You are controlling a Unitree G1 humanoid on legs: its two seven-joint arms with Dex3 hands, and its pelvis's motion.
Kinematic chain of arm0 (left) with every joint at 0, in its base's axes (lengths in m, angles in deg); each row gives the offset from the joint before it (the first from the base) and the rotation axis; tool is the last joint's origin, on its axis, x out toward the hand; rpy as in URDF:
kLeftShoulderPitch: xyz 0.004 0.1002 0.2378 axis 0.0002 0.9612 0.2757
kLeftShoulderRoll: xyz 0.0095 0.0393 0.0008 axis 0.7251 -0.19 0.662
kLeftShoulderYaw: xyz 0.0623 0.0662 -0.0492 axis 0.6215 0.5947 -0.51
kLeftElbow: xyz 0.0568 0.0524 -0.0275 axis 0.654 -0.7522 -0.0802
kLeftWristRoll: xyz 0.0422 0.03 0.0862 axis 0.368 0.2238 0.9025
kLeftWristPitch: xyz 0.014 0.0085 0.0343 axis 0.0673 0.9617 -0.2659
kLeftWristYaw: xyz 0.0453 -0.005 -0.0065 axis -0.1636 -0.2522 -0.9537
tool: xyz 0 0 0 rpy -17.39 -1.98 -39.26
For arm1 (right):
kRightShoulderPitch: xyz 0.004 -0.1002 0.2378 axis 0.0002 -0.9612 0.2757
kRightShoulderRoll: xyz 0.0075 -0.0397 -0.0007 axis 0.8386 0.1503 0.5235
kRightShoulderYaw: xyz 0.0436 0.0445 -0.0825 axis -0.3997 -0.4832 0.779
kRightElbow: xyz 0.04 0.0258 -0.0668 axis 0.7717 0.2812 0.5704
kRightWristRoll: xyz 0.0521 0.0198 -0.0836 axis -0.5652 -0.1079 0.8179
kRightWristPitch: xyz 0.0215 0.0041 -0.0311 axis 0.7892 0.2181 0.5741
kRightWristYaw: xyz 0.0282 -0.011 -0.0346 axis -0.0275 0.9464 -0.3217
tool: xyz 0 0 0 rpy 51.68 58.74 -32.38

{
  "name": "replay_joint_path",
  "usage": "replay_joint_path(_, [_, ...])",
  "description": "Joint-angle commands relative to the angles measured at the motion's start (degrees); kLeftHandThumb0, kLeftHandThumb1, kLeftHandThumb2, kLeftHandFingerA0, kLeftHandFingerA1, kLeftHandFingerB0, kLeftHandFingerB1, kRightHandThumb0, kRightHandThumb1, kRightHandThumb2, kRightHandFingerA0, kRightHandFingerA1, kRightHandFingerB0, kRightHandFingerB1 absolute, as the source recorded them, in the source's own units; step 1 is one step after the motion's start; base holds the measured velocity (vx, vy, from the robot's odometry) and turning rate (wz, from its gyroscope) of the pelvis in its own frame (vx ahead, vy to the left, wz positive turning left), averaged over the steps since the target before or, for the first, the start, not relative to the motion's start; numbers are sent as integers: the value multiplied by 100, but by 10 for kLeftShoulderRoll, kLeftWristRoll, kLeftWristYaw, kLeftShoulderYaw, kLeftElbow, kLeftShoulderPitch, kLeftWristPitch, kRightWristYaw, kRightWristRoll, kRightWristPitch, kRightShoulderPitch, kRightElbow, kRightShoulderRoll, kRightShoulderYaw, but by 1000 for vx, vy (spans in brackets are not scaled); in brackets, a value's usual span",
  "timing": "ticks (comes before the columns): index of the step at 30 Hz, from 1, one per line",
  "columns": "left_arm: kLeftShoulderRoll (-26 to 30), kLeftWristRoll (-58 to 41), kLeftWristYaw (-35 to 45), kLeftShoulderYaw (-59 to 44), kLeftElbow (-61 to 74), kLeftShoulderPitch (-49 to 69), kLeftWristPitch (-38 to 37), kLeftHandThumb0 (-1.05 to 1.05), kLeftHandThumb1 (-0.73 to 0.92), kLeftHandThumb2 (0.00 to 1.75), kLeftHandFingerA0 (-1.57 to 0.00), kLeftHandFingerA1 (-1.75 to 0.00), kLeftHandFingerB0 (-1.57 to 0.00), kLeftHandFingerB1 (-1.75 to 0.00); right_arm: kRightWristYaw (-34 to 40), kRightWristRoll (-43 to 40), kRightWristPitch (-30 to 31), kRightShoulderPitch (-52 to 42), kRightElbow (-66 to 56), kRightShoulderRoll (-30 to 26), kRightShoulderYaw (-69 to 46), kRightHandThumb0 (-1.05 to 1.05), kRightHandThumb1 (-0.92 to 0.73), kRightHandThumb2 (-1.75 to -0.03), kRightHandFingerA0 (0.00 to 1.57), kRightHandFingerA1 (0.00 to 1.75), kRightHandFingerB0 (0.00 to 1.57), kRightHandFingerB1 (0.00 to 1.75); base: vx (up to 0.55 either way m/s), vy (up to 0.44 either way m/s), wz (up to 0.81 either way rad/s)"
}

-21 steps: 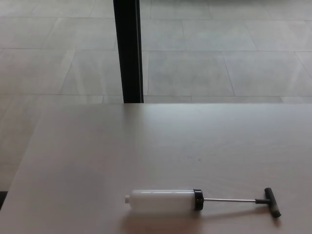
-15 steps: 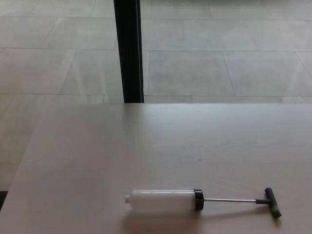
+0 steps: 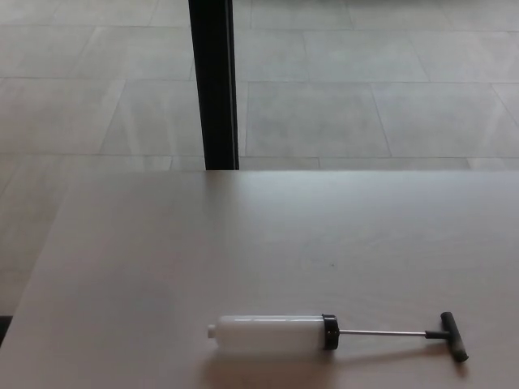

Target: The robot uses its left hand to lift the air pump kept on the middle of the desk and use the right hand to compress the handle

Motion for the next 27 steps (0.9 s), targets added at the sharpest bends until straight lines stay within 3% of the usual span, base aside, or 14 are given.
replay_joint_path(1, [5, 28, -32, 50, 197, -31, -66, -71, 74, 62, -20, -48, -26, -36, 56, 33, -19, 55, -101, -41, 41, -84, -80, -65, 7, 36, 15, 29, 0, 0, 0])
replay_joint_path(2, [3, 45, -41, 72, 262, -42, -65, -75, 73, 62, -24, -51, -28, -38, 65, 44, -4, 71, -146, -43, 59, -39, -38, -102, 0, 52, 0, 49, 0, 0, 0])
replay_joint_path(3, [0, 48, -43, 81, 299, -46, -61, -72, 73, 62, -27, -52, -30, -39, 61, 43, 0, 78, -174, -40, 68, -86, -81, -65, 10, 38, 14, 29, 0, 0, 0])
replay_joint_path(4, [-2, 49, -36, 103, 352, -62, -46, -73, 72, 62, -30, -52, -31, -39, 57, 53, -11, 89, -204, -36, 87, -40, -33, -100, 1, 52, 0, 49, 0, 0, 0])
replay_joint_path(6, [-5, 60, -24, 135, 401, -78, -43, -74, 57, 98, -31, -59, -22, -49, 55, 62, -13, 96, -252, -24, 109, -39, -36, -102, 2, 53, 0, 49, 0, 0, 0])
replay_joint_path(9, [-13, 72, -22, 165, 435, -95, -42, -75, 68, 64, -34, -49, -31, -39, 50, 56, -13, 101, -293, -8, 127, -39, -40, -104, 3, 53, 0, 49, 0, 0, 0])
replay_joint_path(11, [-55, 71, -31, 203, 490, -111, -38, -67, 53, 98, -40, -61, -24, -49, 38, 66, 13, 94, -340, -2, 162, -84, -85, -67, 7, 40, 13, 28, 0, 0, 0])
replay_joint_path(13, [-93, 118, -50, 272, 559, -119, -22, -67, 56, 98, -34, -57, -25, -50, 26, 87, 21, 85, -386, 14, 213, -88, -68, -110, 2, 44, 9, 35, 0, 0, 0])
replay_joint_path(14, [-101, 128, -48, 287, 560, -124, -32, -72, 57, 100, -37, -58, -26, -49, 22, 88, 26, 82, -395, 18, 224, -88, -87, -67, 7, 38, 14, 26, 0, 0, 0])
replay_joint_path(15, [-108, 141, -45, 307, 569, -125, -34, -77, 73, 62, -43, -48, -41, -38, 24, 100, 30, 82, -404, 22, 241, -90, -88, -69, 9, 41, 14, 27, 0, 0, 0])
replay_joint_path(23, [-139, 236, -23, 453, 609, -97, -25, -84, 60, 101, -30, -56, -31, -50, 4, 118, 24, 54, -397, 53, 322, -86, -89, -67, 10, 40, 17, 28, 0, 0, 0])
replay_joint_path(24, [-137, 235, -26, 455, 612, -96, -22, -84, 60, 101, -30, -56, -31, -50, 6, 118, 26, 54, -399, 52, 324, -86, -89, -67, 10, 40, 17, 28, 0, 0, 0])
replay_joint_path(25, [-147, 250, -32, 477, 618, -89, -13, -80, 73, 62, -32, -48, -38, -39, 5, 126, 22, 47, -391, 54, 333, -38, -44, -107, 3, 53, 0, 48, 0, 0, 0])
replay_joint_path(27, [-147, 256, -37, 486, 622, -87, -10, -80, 74, 63, -31, -48, -37, -39, 8, 129, 25, 45, -392, 52, 339, -38, -43, -107, 3, 53, 0, 49, 0, 0, 0])
